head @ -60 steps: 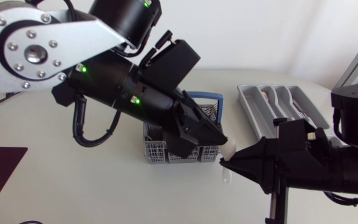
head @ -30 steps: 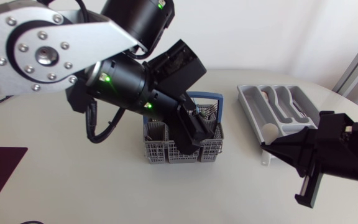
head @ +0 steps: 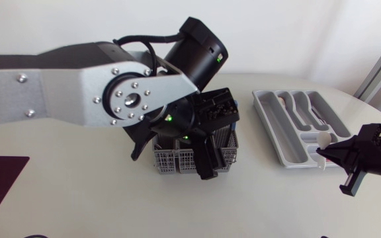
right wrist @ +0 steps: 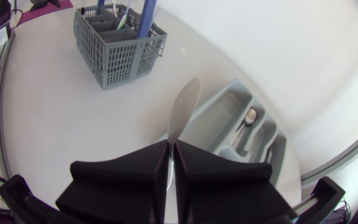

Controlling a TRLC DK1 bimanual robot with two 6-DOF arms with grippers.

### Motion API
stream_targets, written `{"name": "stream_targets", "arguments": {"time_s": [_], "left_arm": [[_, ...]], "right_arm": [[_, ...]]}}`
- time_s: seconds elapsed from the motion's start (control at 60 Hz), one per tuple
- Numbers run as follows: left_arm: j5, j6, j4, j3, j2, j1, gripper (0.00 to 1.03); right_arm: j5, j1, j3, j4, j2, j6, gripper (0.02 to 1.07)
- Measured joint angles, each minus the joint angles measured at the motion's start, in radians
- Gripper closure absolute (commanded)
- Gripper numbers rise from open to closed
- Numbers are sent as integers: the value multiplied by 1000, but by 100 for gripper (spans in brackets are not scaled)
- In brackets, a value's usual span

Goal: Sort the cutlery from the basket into the organizer compartments.

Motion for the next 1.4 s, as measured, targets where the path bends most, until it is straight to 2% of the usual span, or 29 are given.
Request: {"name": "stream_targets", "arguments": {"time_s": [0.25,0.617,0.8,0.917,1.05,1.183,1.283,1.367,1.4], "left_arm": [[-18,41,18,2,24,-4,11],[-48,44,18,8,25,-13,11],[-56,44,12,18,26,-29,11],[-71,48,0,28,26,-32,11],[-75,49,-12,44,32,-36,11],[-77,52,-17,49,37,-43,11],[-78,56,-21,49,38,-43,11],[-79,67,-28,49,38,-43,11],[-79,68,-29,49,38,-44,11]], "right_arm": [[9,-114,38,187,164,-117,102],[108,-180,92,449,443,-236,102],[178,-180,119,528,536,-301,102],[201,-180,138,517,557,-337,101],[242,-174,140,493,558,-379,87],[271,-161,139,480,583,-406,86],[297,-143,127,483,594,-412,70],[305,-134,115,492,596,-412,69],[304,-132,113,496,595,-411,65]]}}
